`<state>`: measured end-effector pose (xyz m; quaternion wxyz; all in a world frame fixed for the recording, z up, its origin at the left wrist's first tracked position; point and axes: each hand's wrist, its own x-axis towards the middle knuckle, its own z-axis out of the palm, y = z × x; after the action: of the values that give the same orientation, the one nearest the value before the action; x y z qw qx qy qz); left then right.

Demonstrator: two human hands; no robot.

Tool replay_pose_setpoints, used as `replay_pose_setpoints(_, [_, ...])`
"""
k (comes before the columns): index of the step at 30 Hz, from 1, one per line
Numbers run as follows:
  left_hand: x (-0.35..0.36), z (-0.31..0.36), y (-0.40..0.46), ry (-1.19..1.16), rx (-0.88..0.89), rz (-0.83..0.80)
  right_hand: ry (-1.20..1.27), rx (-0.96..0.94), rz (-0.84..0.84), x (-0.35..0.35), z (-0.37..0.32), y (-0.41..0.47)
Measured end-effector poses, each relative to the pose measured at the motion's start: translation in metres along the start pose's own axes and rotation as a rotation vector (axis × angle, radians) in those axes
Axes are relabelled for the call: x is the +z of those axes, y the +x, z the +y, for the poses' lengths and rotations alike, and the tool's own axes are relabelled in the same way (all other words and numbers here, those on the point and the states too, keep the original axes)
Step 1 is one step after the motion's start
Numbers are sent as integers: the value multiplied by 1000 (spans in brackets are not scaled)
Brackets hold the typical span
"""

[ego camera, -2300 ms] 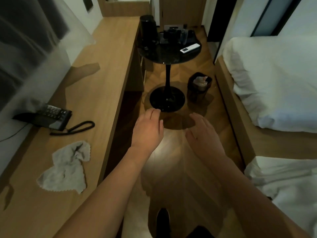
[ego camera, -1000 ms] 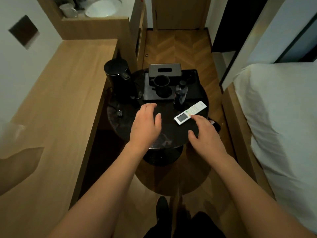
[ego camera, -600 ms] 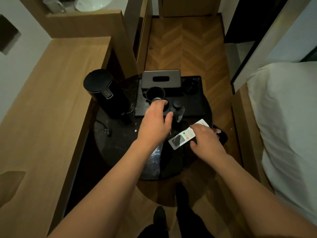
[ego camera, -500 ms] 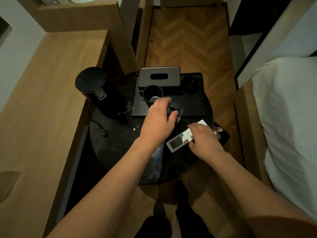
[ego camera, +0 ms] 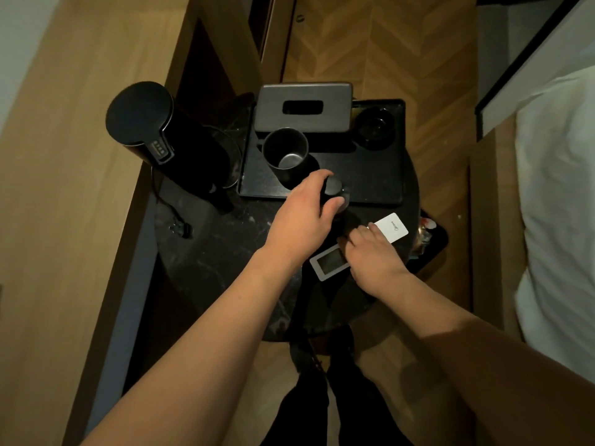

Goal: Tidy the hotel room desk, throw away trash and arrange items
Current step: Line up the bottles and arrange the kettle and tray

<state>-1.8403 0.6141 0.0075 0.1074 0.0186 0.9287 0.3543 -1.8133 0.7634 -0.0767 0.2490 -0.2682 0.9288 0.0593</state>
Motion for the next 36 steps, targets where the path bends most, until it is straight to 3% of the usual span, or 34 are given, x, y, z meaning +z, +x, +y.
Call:
replay_pose_setpoints(6, [-17,-5,-22,-27,-60,153,14,-52,38,-10,-5,2])
replay_pose_setpoints(12, [-69,-19,-81,-28,-120,330,397,179,26,-35,-34,-14])
replay_pose_setpoints(18, [-111,-51,-138,-60,-248,498,674,280,183,-70,-97,-16])
replay_pose_setpoints(27, [-172,-118,-260,-105,-399,728,761,18,295,-129,-246,-18])
replay_pose_setpoints(36, [-194,-163,-379,-136,-637,992,733,-352,260,-152,-387,-36])
